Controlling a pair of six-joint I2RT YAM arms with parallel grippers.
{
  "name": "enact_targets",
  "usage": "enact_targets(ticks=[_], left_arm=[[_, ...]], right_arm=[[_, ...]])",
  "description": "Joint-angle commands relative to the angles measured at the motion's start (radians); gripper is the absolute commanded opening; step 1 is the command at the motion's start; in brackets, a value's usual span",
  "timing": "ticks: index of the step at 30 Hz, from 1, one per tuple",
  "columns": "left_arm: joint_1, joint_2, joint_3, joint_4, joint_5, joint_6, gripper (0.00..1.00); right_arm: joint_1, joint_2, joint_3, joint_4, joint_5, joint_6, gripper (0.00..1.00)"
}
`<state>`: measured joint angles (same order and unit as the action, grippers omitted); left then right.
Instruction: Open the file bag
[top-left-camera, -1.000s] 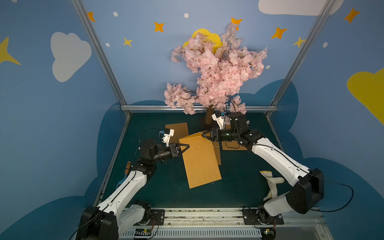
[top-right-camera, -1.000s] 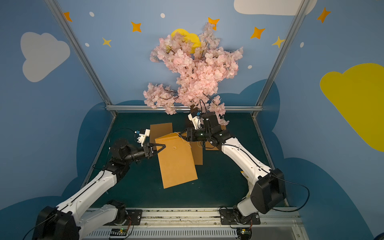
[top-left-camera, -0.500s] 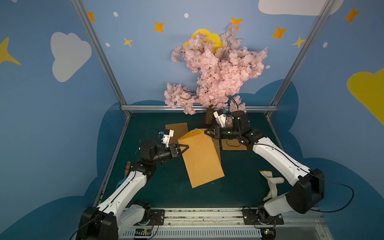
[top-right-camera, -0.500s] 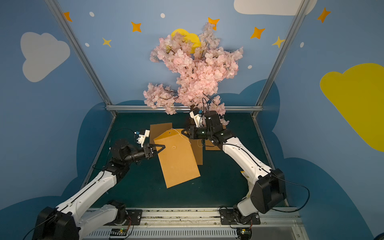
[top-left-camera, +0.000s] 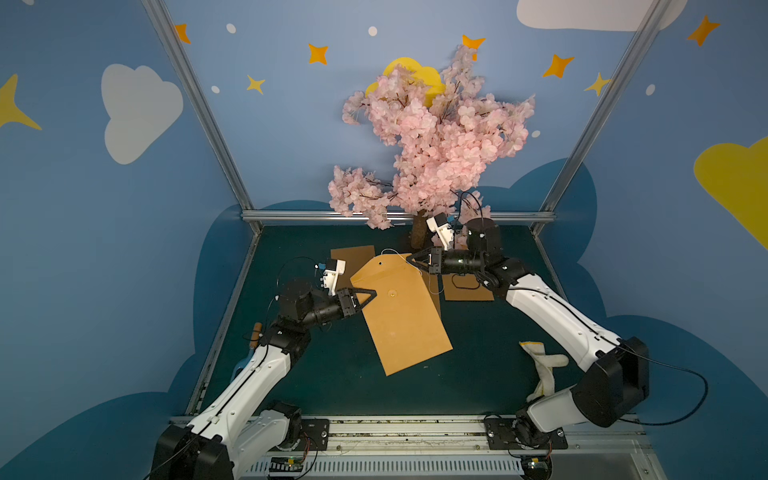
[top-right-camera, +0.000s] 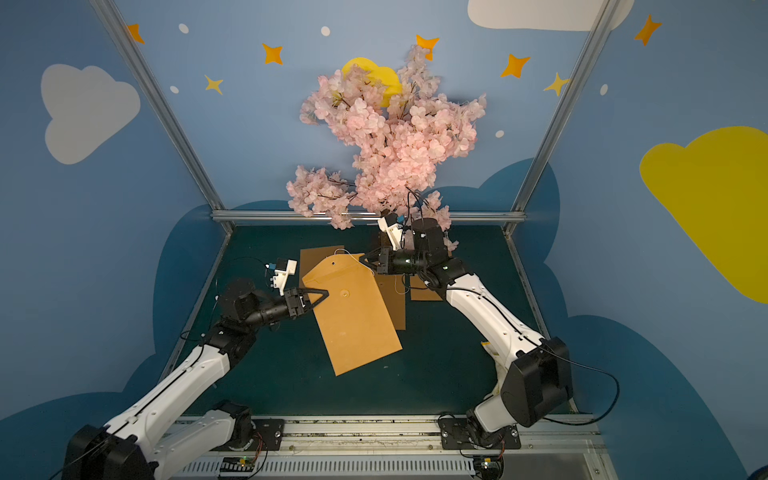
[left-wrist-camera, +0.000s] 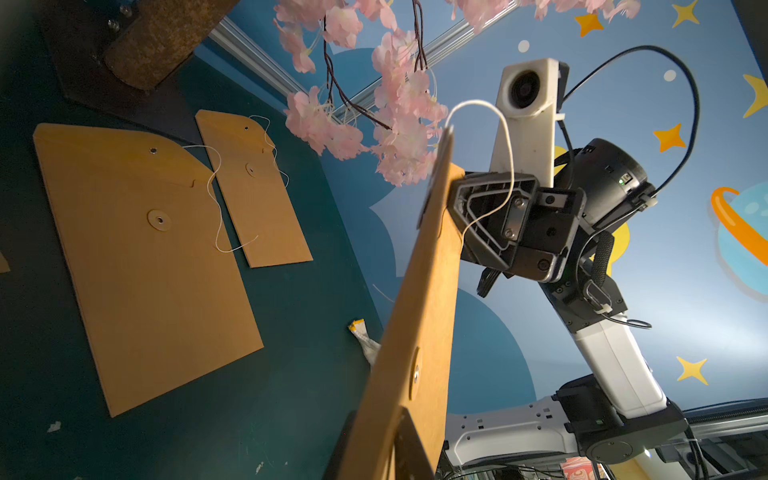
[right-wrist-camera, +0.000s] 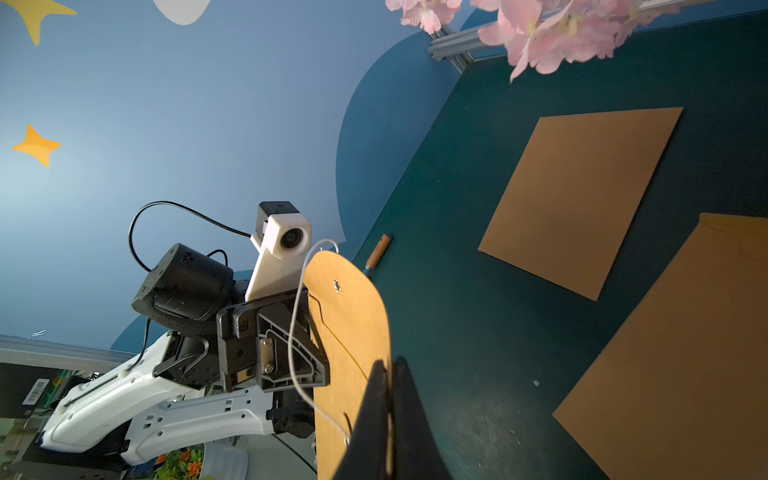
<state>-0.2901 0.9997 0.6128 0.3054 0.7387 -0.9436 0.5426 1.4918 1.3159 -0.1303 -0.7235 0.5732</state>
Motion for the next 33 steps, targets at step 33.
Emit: enact_targets(ticks=[33], left_arm=[[0.098, 0.043, 0.044, 0.206, -0.021, -0.163, 0.02]], right_arm=[[-0.001, 0.013, -0.054, 0.033, -0.097, 0.003, 0.38]])
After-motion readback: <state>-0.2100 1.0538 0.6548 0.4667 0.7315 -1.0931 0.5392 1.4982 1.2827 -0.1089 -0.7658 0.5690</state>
